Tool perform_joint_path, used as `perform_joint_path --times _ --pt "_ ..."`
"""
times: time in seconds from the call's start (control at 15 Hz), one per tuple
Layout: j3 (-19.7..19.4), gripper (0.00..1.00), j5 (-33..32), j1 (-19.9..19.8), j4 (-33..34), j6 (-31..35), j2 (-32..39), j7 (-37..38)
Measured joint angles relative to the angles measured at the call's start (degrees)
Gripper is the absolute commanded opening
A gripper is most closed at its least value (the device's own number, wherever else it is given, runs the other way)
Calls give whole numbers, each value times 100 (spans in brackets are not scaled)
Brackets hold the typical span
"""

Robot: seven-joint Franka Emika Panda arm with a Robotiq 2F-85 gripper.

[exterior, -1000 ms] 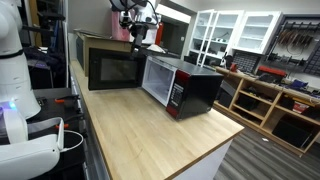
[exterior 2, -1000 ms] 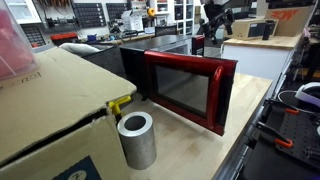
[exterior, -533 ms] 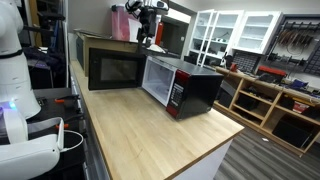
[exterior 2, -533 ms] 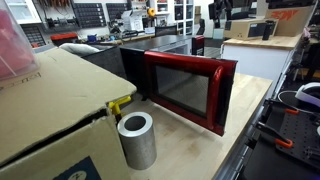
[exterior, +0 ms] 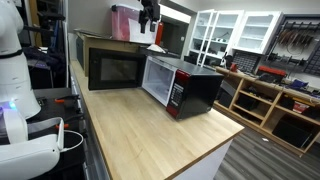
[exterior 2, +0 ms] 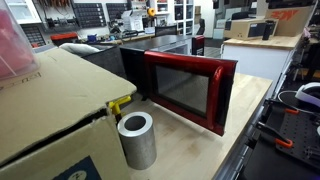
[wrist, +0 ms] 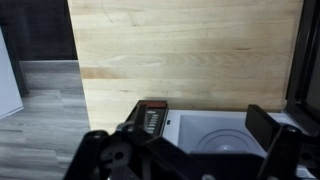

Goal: Open the microwave door

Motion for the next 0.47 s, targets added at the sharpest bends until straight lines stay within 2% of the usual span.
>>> perform_joint_path --times 0.47 --pt "2 100 202 46 44 -97 -119 -127"
